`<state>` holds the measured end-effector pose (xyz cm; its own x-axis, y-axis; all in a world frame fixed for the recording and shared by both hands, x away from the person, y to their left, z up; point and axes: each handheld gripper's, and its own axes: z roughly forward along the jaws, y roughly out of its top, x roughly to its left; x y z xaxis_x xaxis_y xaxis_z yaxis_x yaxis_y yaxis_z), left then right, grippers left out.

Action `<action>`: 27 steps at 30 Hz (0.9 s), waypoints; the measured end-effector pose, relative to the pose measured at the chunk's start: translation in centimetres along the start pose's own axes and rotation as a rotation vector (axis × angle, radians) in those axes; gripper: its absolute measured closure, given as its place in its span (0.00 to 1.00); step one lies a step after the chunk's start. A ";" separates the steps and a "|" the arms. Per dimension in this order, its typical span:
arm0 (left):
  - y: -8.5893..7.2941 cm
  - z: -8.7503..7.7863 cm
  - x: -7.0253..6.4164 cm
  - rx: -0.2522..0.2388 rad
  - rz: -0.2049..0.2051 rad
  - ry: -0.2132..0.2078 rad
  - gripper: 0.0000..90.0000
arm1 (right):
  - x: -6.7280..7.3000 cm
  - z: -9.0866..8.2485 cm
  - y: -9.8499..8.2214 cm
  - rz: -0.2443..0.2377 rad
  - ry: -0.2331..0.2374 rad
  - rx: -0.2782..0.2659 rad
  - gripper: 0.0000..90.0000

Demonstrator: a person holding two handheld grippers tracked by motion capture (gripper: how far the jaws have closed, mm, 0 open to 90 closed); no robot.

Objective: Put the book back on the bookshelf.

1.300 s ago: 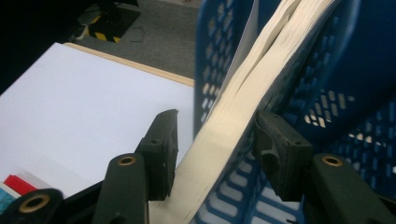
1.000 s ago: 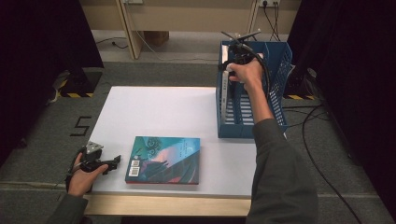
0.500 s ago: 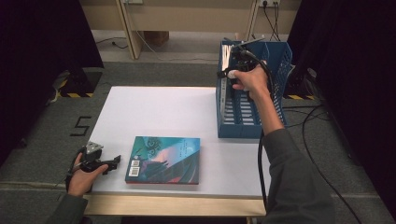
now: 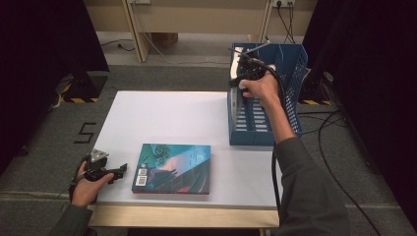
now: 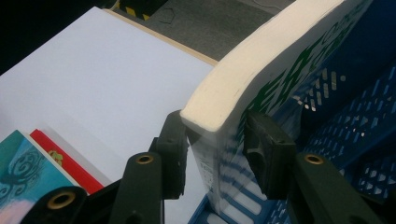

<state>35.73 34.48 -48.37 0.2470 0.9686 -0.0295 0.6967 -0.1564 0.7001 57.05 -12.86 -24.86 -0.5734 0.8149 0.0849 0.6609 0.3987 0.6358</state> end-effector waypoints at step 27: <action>0.0 0.0 0.1 -0.001 0.002 -0.002 0.16 | 1.2 -5.1 -8.2 0.050 0.081 -0.121 0.37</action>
<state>35.75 34.54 -48.39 0.2497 0.9679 -0.0296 0.6958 -0.1581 0.7006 48.45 -17.29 -26.08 -0.5819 0.7937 0.1777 0.6290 0.3006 0.7169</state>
